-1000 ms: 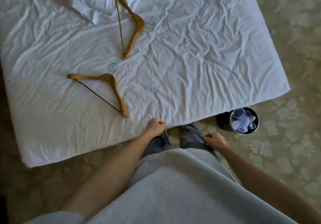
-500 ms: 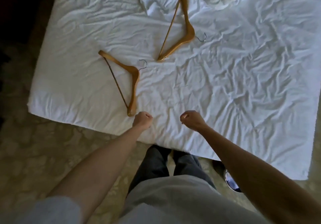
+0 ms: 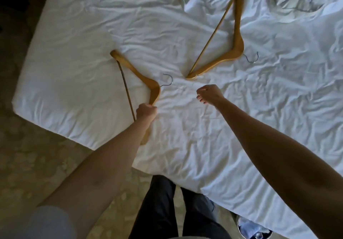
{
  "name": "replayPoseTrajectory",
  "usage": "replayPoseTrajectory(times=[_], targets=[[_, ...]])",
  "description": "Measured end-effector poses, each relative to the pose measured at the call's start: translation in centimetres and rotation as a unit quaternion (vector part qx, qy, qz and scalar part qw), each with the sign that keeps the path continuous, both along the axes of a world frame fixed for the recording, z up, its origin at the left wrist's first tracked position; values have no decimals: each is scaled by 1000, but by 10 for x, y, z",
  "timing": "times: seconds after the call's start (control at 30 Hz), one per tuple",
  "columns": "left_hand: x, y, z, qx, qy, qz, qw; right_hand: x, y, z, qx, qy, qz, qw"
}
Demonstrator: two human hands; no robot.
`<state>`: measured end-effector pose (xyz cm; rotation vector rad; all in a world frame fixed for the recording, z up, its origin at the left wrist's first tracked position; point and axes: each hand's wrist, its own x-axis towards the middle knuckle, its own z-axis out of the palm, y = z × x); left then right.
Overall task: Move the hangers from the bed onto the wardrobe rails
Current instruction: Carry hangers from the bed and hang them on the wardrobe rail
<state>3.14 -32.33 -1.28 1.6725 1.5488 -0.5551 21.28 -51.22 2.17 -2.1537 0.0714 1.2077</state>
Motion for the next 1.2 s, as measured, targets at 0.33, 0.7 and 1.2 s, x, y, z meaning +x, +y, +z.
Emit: replayPoseTrajectory(times=[0.33, 0.7, 1.2], targets=[[11, 6, -65, 117, 78, -140, 980, 78, 47, -84, -47, 0, -250, 967], [11, 24, -41, 116, 51, -279, 952, 71, 33, -71, -33, 11, -355, 934], [-72, -47, 165, 10, -221, 60, 973, -127, -69, 150, 118, -154, -219, 956]])
